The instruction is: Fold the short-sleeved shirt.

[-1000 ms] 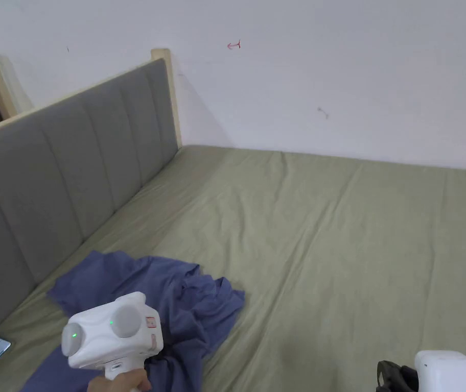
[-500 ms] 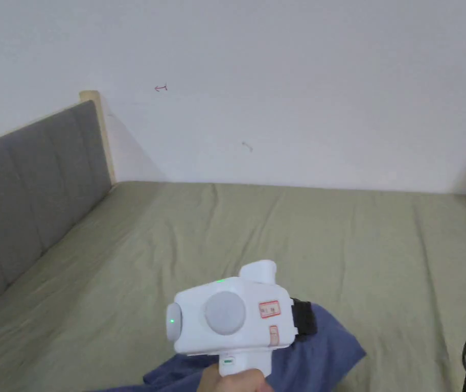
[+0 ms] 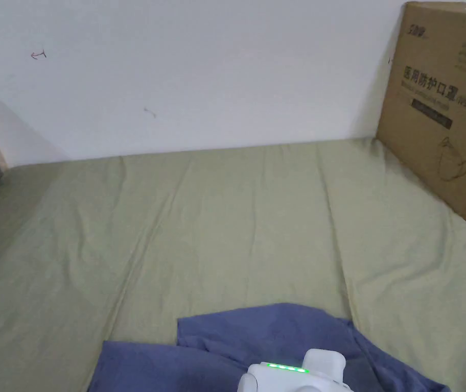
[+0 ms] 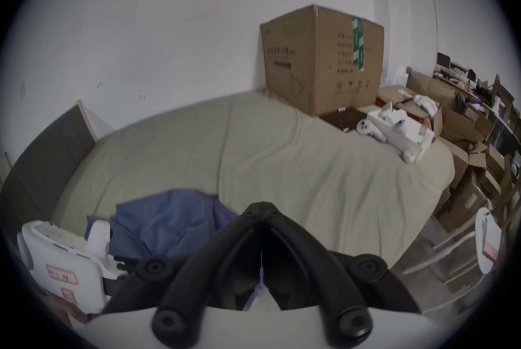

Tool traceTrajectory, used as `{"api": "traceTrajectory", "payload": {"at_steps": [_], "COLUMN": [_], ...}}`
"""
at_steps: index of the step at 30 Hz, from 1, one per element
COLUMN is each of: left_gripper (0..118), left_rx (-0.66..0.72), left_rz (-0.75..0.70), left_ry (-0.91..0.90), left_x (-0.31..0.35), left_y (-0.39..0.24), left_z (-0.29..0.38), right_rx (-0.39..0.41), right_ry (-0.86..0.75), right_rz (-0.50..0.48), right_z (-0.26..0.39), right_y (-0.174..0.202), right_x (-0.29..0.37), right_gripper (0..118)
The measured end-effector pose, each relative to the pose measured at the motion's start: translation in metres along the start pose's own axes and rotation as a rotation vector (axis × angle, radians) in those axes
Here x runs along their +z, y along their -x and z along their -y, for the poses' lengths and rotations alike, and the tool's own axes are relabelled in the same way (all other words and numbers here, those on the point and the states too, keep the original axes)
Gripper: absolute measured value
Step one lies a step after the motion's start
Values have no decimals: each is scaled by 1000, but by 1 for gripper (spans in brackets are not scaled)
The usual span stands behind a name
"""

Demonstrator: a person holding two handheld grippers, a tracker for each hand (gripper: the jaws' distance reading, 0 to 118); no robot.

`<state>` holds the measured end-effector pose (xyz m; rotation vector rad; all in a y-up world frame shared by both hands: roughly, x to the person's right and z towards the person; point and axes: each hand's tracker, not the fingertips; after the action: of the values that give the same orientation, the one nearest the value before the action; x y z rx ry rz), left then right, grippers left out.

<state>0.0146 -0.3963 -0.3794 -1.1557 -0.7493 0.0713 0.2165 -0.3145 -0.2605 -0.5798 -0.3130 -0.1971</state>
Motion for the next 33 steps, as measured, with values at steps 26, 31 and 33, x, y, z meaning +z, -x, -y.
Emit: {"api": "traceTrajectory", "payload": {"at_steps": [26,31,33], "left_gripper": [17,101,101], "left_rx": [244,323,365], "left_rz": [-399,-554,-550], "left_ry": [-274,-200,-190], "left_x": [155,147,133], "left_y": [179,259,282], "left_z": [4,-14,-18], "right_rx": [154,160,160], "right_ry": [93,113,125], "right_rz": [-196,-198,-195], "right_z": [7,6,8], "right_y": [80,85,87], "right_x": [-31,-40,-45], "right_gripper": [0,0,0]}}
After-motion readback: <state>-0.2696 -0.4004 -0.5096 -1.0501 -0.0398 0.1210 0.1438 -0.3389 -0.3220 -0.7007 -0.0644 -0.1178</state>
